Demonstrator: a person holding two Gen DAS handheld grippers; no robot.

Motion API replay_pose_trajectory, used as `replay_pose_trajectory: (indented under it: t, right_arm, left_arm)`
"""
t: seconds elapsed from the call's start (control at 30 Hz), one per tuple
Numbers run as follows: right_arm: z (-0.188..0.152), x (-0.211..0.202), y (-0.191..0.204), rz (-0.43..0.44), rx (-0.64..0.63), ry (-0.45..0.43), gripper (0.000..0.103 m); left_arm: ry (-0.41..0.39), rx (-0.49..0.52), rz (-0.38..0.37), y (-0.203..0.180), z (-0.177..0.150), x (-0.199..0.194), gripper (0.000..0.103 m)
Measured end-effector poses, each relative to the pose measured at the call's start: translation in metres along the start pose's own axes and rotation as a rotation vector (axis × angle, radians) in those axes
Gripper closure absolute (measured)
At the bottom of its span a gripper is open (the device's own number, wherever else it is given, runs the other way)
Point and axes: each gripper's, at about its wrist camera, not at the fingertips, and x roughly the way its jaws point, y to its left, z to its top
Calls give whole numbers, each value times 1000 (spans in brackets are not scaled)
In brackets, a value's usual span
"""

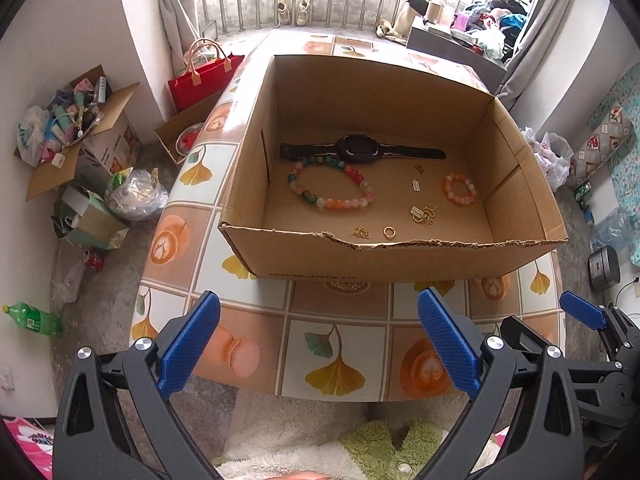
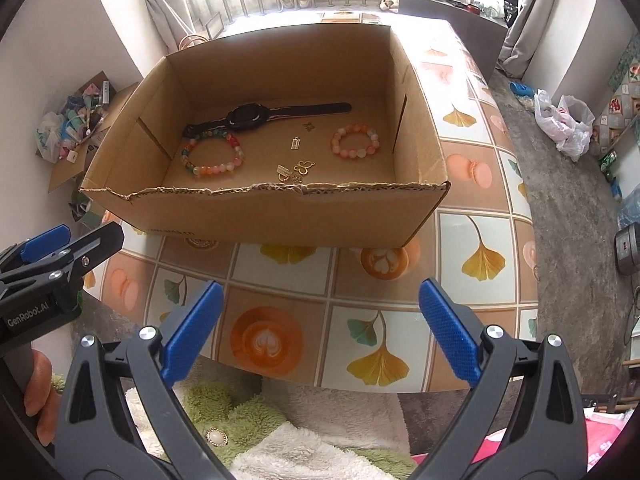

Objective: Organize jewelry

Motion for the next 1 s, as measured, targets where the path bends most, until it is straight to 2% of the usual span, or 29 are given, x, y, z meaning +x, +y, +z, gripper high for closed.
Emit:
replay_pose_trajectory:
  t: [1.0]
  right_arm:
    - [0,0,7,8,-11,8,8]
  left_arm:
    - [-1,2,1,0,3,-2,7]
